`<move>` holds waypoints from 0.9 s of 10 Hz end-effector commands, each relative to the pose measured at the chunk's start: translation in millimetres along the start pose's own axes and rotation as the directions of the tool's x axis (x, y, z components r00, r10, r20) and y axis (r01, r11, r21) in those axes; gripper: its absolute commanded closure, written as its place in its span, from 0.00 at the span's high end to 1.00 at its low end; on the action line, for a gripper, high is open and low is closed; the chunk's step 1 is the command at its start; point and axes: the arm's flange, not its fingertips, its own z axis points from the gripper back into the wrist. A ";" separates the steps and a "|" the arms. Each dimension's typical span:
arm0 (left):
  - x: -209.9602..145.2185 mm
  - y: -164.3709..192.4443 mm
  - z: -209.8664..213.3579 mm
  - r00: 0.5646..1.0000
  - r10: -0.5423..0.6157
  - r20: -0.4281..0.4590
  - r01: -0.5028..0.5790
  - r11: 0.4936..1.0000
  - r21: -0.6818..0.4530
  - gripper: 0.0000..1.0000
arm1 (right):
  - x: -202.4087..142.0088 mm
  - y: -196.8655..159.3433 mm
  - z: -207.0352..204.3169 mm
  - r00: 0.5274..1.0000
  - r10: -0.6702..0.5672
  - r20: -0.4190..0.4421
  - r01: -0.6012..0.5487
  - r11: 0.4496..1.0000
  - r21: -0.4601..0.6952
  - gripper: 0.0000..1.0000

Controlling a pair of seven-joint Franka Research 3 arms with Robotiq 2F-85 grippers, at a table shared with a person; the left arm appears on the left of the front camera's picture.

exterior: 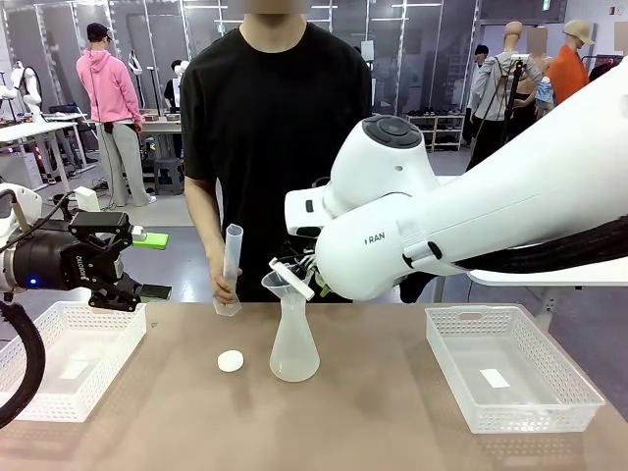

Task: Prepare the solutions needed for the experiment.
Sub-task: Pick up the Plastic Funnel and insert it into the Big flask.

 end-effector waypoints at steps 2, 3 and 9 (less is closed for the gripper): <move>0.4 -2.3 -1.8 1.000 0.001 0.007 -0.001 1.000 -0.020 1.00 | -19.8 29.8 27.0 0.999 -0.025 0.029 0.025 1.000 0.006 0.64; 0.4 -2.3 -1.8 1.000 0.001 0.007 -0.001 1.000 -0.020 1.00 | -24.1 39.8 34.4 0.999 -0.030 0.012 0.029 1.000 0.007 0.64; 0.4 -2.3 -1.8 1.000 0.001 0.007 -0.001 1.000 -0.020 1.00 | -76.2 121.8 68.2 0.991 -0.135 -0.018 0.135 0.991 0.016 0.64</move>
